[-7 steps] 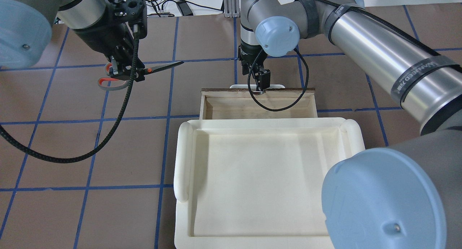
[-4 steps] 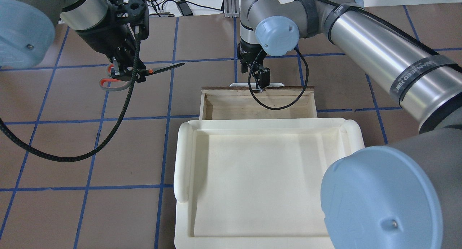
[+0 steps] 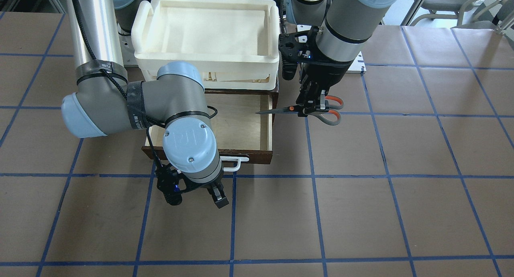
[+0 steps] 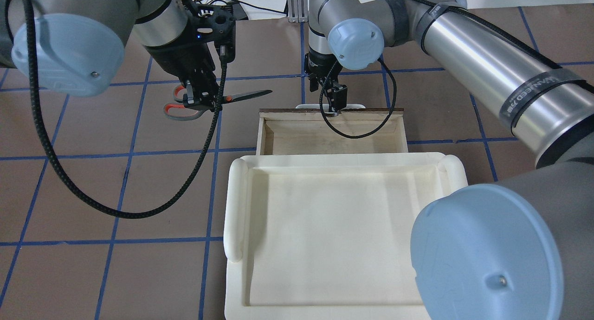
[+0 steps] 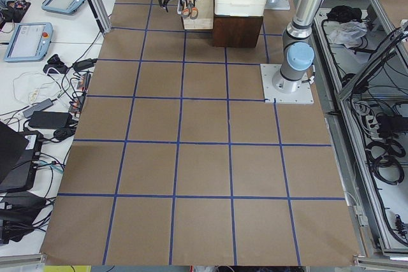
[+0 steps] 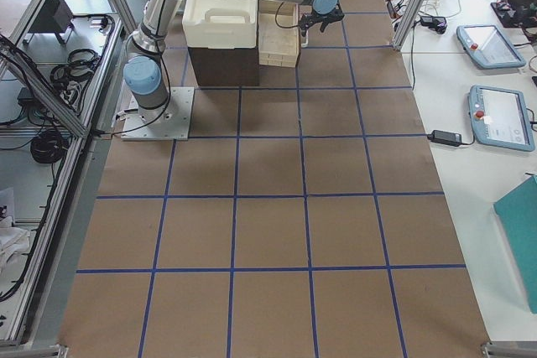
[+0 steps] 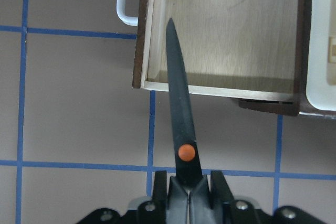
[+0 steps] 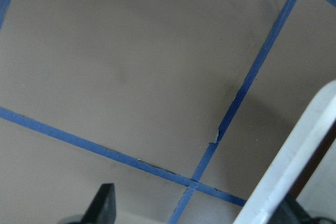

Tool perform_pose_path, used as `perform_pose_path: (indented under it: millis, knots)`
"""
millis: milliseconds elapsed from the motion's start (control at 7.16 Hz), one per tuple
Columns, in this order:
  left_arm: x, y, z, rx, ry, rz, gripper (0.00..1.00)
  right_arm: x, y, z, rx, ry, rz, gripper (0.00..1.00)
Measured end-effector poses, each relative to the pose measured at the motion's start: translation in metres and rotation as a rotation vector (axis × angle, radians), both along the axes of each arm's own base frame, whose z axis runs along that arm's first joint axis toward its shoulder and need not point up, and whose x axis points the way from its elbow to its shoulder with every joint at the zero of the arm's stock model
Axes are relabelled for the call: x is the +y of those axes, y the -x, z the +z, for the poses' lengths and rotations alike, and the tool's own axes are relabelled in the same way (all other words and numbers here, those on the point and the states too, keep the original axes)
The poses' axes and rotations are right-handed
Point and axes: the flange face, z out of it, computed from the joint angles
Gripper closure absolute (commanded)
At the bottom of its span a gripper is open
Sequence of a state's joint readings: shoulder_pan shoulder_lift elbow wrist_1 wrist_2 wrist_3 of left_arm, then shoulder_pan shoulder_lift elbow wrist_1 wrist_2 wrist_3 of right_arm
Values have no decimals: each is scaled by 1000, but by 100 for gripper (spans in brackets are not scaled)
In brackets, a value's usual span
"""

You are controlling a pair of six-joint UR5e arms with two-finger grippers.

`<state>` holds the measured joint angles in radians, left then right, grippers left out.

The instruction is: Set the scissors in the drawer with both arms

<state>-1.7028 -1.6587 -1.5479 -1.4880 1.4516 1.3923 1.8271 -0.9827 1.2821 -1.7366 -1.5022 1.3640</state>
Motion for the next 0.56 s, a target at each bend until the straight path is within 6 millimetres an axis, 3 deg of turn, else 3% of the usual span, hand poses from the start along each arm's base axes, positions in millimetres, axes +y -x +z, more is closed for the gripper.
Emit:
perform_pose_path:
  millis: [559]
  knots:
    - [6, 38, -9, 2, 8, -8, 100, 10, 10, 48, -9, 55, 17, 0]
